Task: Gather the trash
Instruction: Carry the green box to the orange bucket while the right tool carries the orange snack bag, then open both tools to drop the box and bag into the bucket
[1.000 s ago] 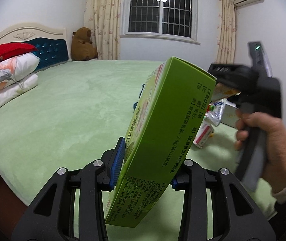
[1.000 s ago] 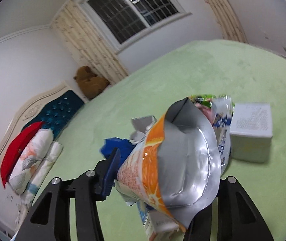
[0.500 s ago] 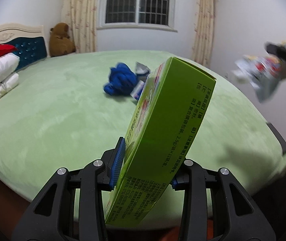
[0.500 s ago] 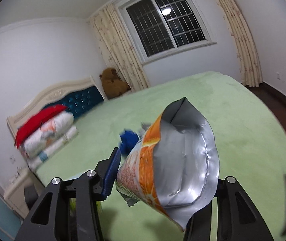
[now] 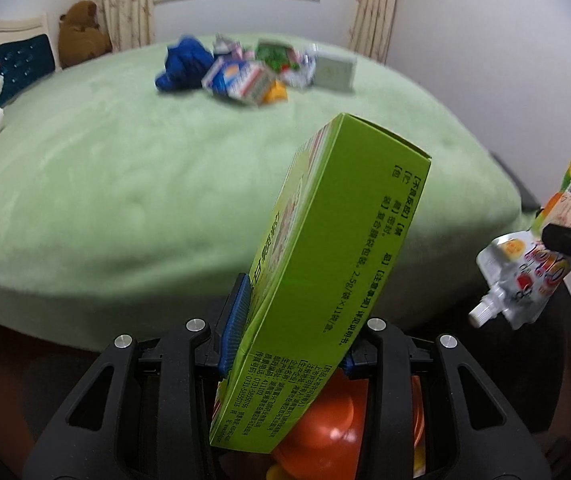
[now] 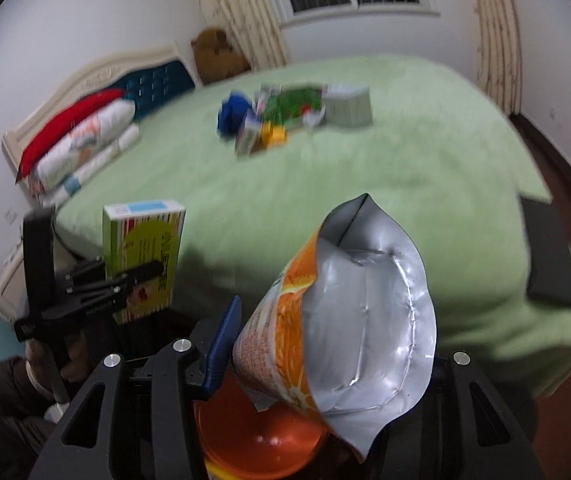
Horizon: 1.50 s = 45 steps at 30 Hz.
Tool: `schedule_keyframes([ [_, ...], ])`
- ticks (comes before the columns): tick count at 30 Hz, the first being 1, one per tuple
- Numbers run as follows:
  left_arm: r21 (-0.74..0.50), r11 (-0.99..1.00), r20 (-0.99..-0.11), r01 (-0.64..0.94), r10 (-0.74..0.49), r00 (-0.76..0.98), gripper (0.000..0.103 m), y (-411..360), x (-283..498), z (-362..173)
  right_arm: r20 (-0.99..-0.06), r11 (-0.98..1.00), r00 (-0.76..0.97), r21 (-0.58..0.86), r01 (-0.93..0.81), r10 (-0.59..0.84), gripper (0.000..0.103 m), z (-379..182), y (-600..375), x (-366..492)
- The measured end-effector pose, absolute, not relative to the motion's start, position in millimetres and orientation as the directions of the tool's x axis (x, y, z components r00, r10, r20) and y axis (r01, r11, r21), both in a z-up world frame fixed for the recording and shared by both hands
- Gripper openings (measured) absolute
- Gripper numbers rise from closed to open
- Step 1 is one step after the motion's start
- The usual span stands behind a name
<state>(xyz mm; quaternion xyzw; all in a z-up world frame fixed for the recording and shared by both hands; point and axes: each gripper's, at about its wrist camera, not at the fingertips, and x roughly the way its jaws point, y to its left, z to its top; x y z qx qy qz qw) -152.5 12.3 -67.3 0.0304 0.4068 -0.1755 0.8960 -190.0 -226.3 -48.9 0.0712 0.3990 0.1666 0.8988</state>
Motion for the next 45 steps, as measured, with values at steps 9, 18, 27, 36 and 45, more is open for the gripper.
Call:
schedule_keyframes([
  [9, -0.068, 0.909, -0.838, 0.412, -0.276, 0.471, 0.037, -4, -179, -121, -0.836, 0.928, 0.423, 0.246, -0.281, 0.35, 0.048, -128, -194, -180],
  [18, -0.108, 0.913, -0.949, 0.394, -0.213, 0.234, 0.037, -12, -165, -187, -0.926, 0.908, 0.231, 0.2, -0.369, 0.298, 0.048, -203, -163, -165],
  [27, -0.106, 0.904, -0.983, 0.415, -0.159, 0.095, 0.037, -21, -152, -216, -0.948, 0.891, 0.133, 0.214, -0.4, 0.288, 0.048, -234, -151, -157],
  [36, -0.098, 0.906, -0.993, 0.411, -0.118, 0.023, 0.076, -23, -139, -226, -0.957, 0.889, 0.117, 0.197, -0.413, 0.266, 0.065, -239, -148, -153],
  [45, -0.091, 0.911, -0.991, 0.403, -0.124, 0.055, 0.077, -18, -139, -215, -0.938, 0.895, 0.179, 0.207, -0.395, 0.296, 0.065, -200, -164, -163],
])
